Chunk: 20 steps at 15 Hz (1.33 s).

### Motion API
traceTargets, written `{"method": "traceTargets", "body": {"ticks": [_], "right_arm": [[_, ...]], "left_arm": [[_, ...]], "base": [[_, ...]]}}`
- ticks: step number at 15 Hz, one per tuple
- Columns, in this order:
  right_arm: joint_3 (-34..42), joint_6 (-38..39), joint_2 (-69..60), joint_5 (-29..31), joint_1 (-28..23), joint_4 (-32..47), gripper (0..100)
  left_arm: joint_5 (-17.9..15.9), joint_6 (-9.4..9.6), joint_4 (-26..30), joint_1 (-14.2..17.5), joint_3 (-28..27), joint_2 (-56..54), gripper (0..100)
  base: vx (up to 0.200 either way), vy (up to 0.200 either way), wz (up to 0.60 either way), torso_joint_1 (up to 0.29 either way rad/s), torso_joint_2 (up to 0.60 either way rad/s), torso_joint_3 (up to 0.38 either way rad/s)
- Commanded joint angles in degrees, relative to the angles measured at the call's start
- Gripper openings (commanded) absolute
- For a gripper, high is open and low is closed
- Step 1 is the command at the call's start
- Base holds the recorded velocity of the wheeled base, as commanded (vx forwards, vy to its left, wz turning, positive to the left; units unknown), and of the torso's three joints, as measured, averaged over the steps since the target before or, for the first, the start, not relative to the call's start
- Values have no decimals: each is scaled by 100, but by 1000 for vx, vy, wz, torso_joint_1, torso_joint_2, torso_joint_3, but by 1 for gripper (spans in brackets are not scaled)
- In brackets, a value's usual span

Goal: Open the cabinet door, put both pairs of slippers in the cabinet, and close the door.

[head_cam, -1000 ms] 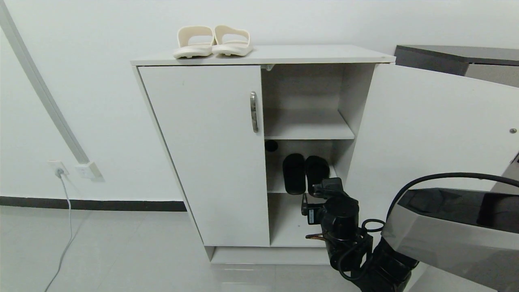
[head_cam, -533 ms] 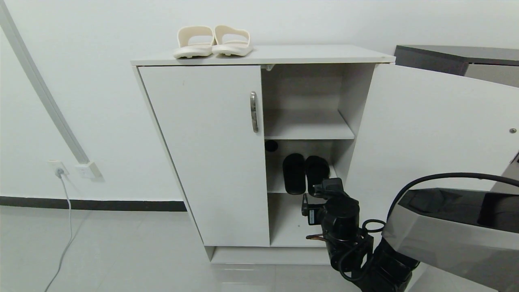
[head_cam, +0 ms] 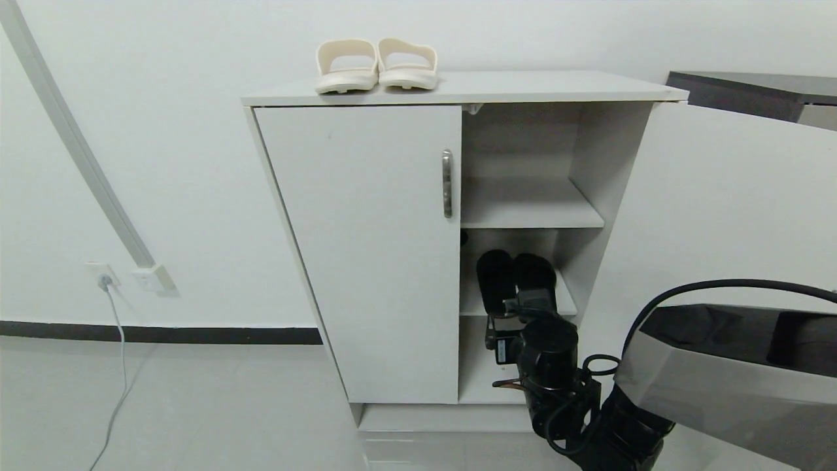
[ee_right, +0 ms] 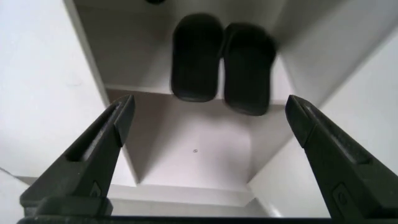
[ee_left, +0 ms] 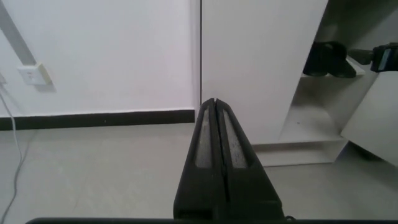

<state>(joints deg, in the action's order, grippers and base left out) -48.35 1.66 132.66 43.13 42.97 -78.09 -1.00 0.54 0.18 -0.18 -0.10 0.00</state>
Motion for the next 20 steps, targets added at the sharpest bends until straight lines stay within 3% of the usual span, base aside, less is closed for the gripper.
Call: {"method": "traceTargets", "body": {"ticks": [1, 12, 20], "right_arm": [[1, 1, 14, 2, 18, -4, 100], [62, -16, 6, -6, 18, -74, 100], [414, -201, -135, -288, -8, -373, 100]], "left_arm": [[3, -1, -1, 9, 1, 0, 0], [3, -1, -1, 9, 1, 0, 0], [21, -1, -1, 9, 1, 0, 0]], "base": [[0, 200, 0, 7, -2, 2], [0, 200, 0, 3, 3, 4], [0, 0, 0, 0, 0, 0]]}}
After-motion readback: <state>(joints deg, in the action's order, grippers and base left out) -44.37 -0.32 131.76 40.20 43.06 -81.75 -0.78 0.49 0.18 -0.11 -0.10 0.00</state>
